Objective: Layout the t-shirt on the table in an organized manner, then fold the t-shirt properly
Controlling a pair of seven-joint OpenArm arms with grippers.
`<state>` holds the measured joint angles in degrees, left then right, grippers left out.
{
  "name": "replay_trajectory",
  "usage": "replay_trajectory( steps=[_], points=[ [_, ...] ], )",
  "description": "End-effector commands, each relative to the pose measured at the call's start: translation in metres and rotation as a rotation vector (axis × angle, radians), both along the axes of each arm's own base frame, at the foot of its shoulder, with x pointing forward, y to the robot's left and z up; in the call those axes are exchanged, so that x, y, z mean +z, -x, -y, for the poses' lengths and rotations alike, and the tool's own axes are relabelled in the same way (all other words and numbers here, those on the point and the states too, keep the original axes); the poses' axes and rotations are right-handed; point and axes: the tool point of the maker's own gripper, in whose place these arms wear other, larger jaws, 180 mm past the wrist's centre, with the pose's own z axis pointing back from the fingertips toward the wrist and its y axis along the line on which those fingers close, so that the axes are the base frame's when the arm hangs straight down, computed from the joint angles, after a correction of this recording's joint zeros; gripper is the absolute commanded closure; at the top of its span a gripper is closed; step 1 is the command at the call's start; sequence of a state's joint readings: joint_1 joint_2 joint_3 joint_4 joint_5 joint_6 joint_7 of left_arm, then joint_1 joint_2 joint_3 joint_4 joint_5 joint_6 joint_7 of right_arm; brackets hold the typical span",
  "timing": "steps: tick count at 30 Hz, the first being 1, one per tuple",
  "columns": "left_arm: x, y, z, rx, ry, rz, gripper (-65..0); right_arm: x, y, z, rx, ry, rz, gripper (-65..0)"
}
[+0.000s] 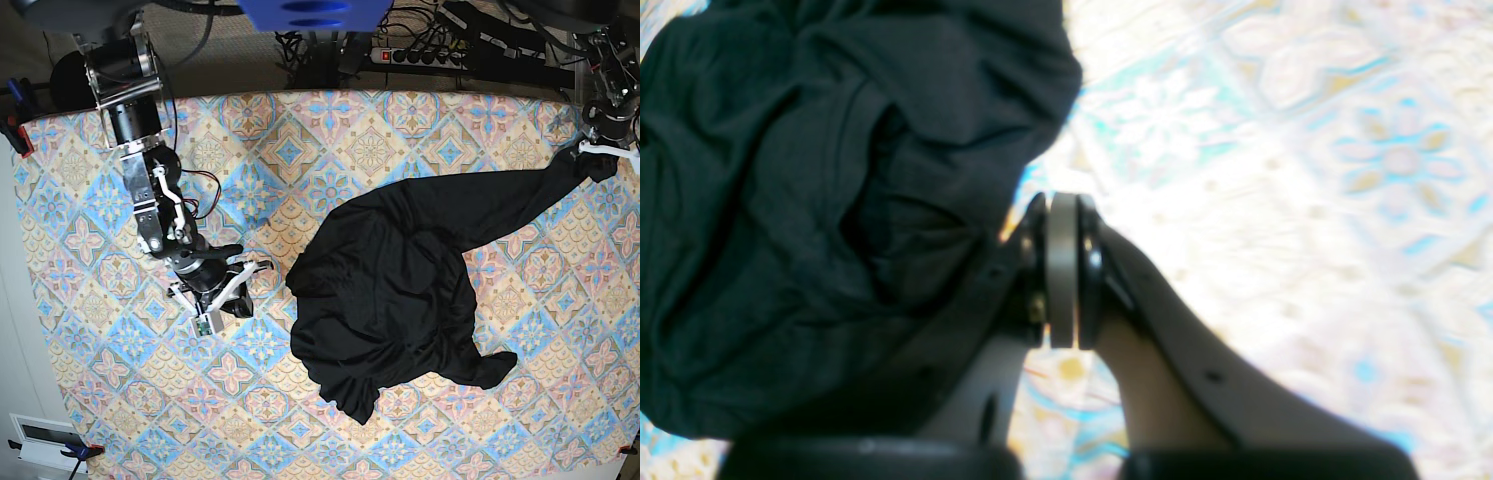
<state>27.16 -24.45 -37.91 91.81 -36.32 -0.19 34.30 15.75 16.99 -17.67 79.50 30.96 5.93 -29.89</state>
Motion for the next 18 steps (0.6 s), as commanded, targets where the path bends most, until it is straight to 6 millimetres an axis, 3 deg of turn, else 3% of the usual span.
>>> replay_trajectory(
  steps=[1,5,8,11,13,18],
  points=[
    [0.014,-0.007,-0.006,-0.011,-0.035,0.034,0.0,0.022,-0.012,0.014,-0.022,0.002,0.063,0.0],
    [0.004,-0.013,0.011,-0.062,-0.015,0.013,0.0,0.014,-0.005,0.043,-0.066,0.016,0.038,0.0],
    [0.000,-0.014,0.017,-0.077,-0.005,0.003,0.0,0.003,0.007,0.040,-0.069,-0.049,-0.006,-1.0],
    [-0.001,-0.014,0.018,-0.079,-0.002,0.002,0.0,0.005,0.012,0.034,-0.059,-0.071,-0.004,-7.1],
    [-0.001,-0.014,0.019,-0.080,-0.003,0.003,0.0,0.007,0.014,0.021,-0.032,-0.080,-0.001,-12.4],
    [0.000,-0.014,0.018,-0.082,-0.006,0.003,0.0,-0.001,0.027,-0.049,0.099,-0.128,-0.034,-20.6]
  ],
)
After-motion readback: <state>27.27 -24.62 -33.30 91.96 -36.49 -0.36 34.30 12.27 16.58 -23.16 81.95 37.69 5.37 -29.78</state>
